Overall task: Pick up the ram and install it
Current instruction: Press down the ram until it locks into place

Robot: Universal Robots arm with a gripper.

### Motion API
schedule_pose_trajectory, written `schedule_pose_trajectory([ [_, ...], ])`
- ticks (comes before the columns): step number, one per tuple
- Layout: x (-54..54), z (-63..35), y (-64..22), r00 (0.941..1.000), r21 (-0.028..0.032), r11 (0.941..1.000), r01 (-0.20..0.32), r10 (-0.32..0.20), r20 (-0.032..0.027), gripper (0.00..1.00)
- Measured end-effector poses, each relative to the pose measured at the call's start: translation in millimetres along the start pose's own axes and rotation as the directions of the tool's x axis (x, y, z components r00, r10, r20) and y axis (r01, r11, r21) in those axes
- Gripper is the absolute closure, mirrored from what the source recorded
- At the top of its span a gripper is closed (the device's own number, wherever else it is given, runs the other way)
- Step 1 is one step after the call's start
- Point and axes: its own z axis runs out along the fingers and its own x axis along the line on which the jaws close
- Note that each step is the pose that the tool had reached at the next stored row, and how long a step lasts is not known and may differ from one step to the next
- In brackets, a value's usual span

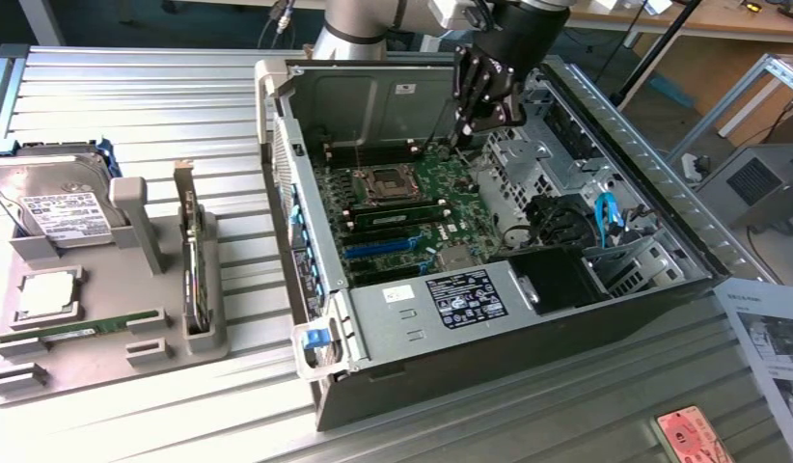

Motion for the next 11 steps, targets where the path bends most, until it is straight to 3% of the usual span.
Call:
schedule_pose_trajectory([
  [5, 0.1, 1.7, -0.1, 1.0, 0.0, 1.0, 0.0, 0.0, 0.0001, 0.89],
  [11, 0.3, 11.2, -0.4, 1.0, 0.0, 1.0, 0.0, 0.0, 0.0001, 0.89],
])
